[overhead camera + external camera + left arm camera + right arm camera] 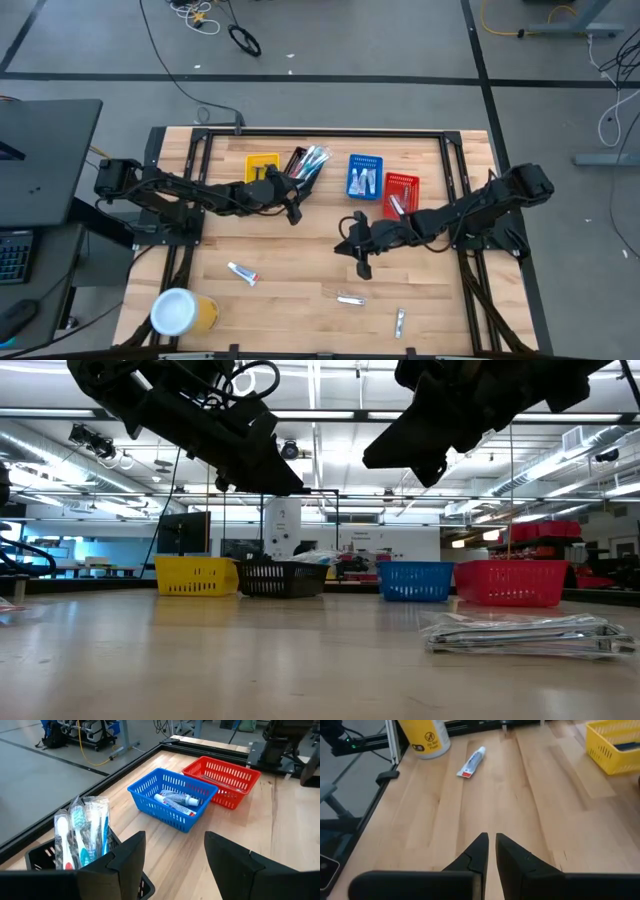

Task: Pick & Place Travel size toiletries
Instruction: Put the silver nail cutter into the red bin

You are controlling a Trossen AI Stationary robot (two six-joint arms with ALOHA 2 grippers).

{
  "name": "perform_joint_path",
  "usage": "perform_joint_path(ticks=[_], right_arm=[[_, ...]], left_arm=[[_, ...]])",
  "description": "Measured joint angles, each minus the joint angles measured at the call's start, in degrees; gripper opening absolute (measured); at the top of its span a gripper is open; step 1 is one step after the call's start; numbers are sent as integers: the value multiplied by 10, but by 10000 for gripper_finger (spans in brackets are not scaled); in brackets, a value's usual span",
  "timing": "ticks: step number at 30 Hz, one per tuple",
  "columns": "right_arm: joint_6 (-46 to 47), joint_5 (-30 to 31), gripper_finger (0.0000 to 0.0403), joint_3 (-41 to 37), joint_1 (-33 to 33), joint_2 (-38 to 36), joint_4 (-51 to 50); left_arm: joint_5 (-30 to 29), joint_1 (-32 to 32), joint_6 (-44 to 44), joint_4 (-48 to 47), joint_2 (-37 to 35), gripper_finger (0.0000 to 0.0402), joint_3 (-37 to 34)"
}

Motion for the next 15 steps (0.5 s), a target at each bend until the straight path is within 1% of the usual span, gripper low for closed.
perform_joint_path(ticks=[3,9,13,15], right_arm=[[-19,1,44,0,6,0,4],[-95,1,44,0,15,0,4],[-89,2,44,0,14,0,17],[-77,18,44,0,13,0,33]], left_arm=[[0,0,9,0,0,211,0],[0,0,45,0,0,211,0],[0,0,82,1,0,211,0],[0,0,100,1,0,211,0]])
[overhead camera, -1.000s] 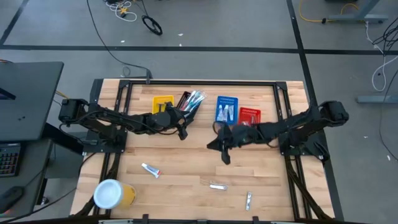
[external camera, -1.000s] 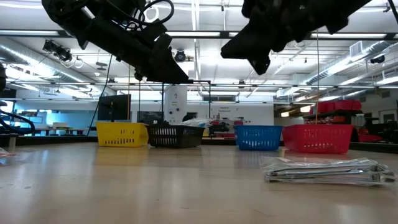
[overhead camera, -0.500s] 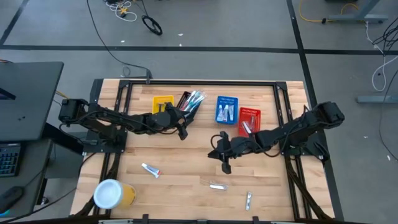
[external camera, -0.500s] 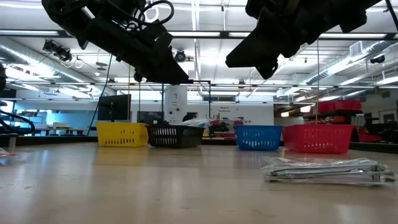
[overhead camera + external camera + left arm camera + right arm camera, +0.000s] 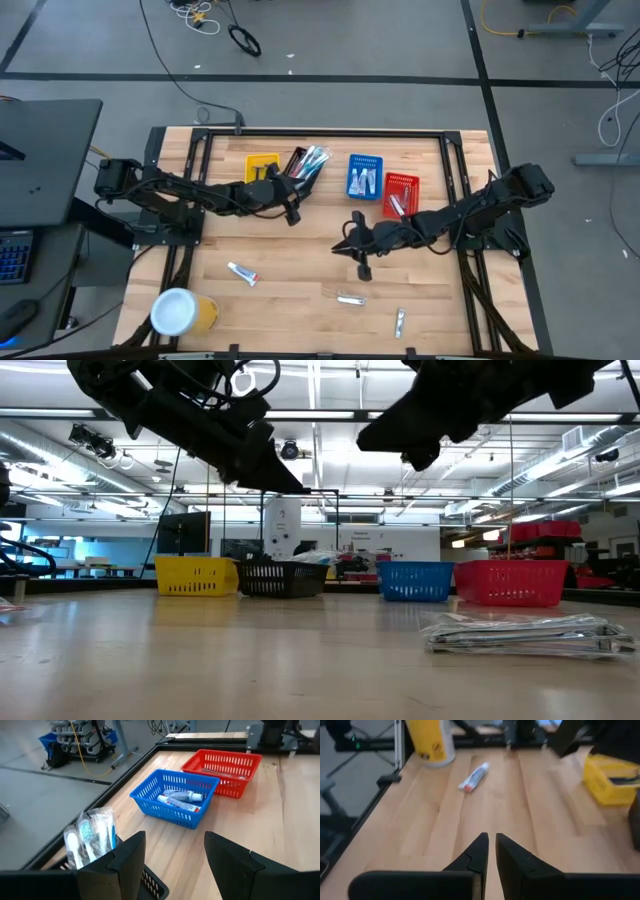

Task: Pick & Place Travel size toiletries
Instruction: Put the silver nail cutter into the red bin

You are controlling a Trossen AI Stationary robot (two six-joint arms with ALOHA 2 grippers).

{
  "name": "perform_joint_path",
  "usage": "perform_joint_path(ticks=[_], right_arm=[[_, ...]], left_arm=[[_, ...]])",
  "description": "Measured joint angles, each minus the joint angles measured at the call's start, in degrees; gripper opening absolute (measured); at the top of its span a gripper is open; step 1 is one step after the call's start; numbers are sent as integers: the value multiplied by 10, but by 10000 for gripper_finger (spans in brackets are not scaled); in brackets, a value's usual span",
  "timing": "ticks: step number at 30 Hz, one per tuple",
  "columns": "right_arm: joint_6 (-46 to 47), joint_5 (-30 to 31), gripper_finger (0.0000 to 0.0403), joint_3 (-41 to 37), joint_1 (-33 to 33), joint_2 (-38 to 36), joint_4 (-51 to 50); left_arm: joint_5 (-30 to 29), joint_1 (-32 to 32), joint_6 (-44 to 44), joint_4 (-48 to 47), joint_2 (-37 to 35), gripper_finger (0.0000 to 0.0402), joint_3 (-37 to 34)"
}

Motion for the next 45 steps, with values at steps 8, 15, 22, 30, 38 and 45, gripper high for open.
perform_joint_path(ticks=[8,15,22,30,38,45], right_arm=[[1,16,44,0,0,0,30],[42,85,44,1,-4,11,-10],[85,95,44,0,5,10,-14],[86,114,44,0,29,10,-14],[87,126,70,0,48,10,-17],[146,137,145,0,52,10,-29]], left_arm=[[0,0,58,0,0,211,0],[0,0,88,0,0,211,0],[0,0,96,4,0,211,0],[0,0,96,4,0,211,0],[0,0,96,4,0,211,0],[0,0,96,4,0,211,0]])
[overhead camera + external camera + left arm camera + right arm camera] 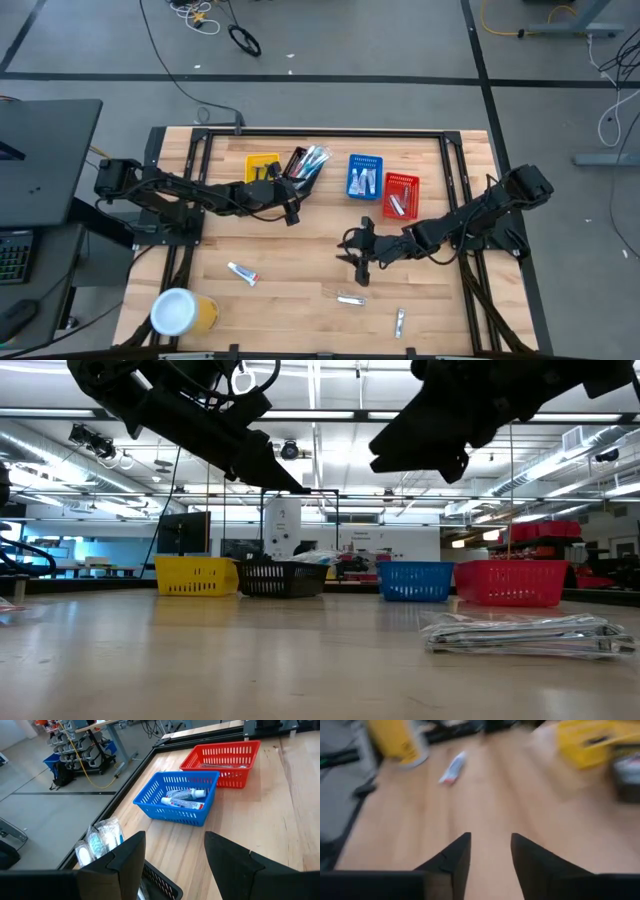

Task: Pick & Place Travel size toiletries
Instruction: Put the silver nail cutter into the red bin

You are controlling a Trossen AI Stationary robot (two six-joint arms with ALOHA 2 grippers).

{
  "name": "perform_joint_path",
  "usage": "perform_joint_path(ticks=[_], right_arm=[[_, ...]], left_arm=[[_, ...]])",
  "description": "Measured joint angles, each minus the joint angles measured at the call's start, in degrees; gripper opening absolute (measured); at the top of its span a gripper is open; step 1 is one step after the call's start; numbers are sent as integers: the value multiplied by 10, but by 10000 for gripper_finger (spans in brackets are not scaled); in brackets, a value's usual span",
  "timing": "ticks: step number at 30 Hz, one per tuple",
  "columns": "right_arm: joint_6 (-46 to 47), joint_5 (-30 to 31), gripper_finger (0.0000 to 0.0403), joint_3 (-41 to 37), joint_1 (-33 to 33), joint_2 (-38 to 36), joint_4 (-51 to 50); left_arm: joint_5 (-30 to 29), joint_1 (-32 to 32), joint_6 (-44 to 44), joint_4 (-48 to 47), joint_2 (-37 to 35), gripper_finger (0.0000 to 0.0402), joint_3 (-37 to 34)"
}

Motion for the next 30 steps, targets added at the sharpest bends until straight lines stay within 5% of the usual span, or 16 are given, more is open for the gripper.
perform_joint_path(ticks=[5,14,30], right_arm=[[13,-111,164,0,20,0,-15],[84,-11,165,1,117,12,-67],[140,-91,165,96,140,146,-219]], left_arm=[[0,0,0,0,0,211,0],[0,0,0,0,0,211,0],[0,0,0,1,0,211,0]])
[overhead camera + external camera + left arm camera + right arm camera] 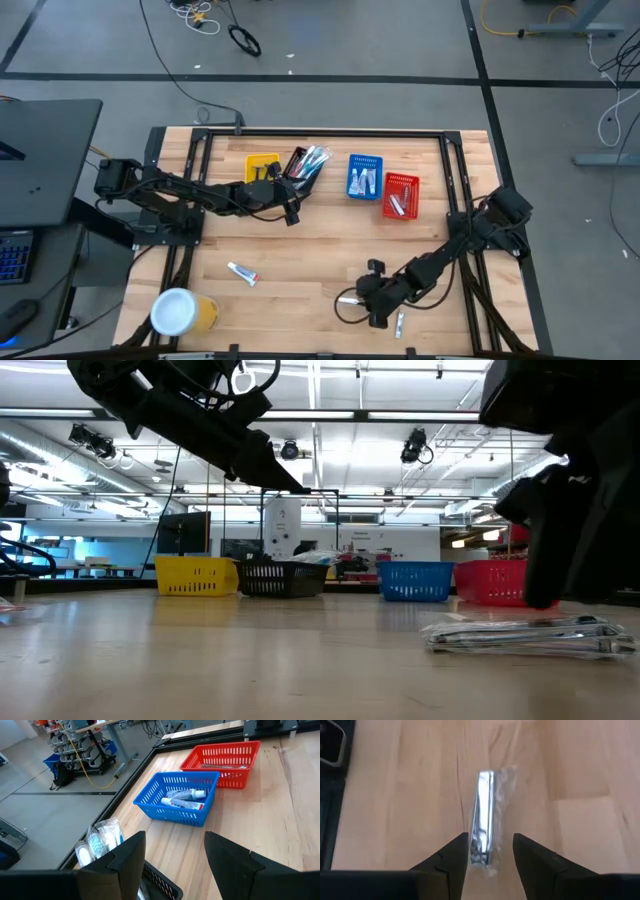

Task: Pick & Place Travel size toiletries
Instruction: Put the silver nail cutter into the red bin

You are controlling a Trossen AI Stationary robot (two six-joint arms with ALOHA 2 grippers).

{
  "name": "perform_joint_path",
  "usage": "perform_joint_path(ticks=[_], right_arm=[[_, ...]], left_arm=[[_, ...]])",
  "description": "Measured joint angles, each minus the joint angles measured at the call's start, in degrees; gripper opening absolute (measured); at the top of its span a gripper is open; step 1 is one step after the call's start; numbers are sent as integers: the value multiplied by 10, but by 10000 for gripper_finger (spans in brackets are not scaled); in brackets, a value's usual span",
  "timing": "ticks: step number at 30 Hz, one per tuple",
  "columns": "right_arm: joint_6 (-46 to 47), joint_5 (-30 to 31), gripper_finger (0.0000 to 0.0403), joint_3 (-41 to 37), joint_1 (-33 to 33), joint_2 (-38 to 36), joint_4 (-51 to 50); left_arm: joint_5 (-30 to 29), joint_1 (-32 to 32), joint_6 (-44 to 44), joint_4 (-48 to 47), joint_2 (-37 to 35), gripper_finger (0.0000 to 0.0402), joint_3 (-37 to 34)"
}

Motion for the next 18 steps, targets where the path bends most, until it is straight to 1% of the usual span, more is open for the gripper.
perform_joint_path(ticks=[6,14,18], right_arm=[[0,-34,165,23,0,26,-17],[-6,-36,163,58,0,69,-75],[-6,-20,140,58,-1,70,-84]], left_arm=[[0,0,0,0,0,211,0],[0,0,0,0,0,211,0],[0,0,0,-1,0,211,0]])
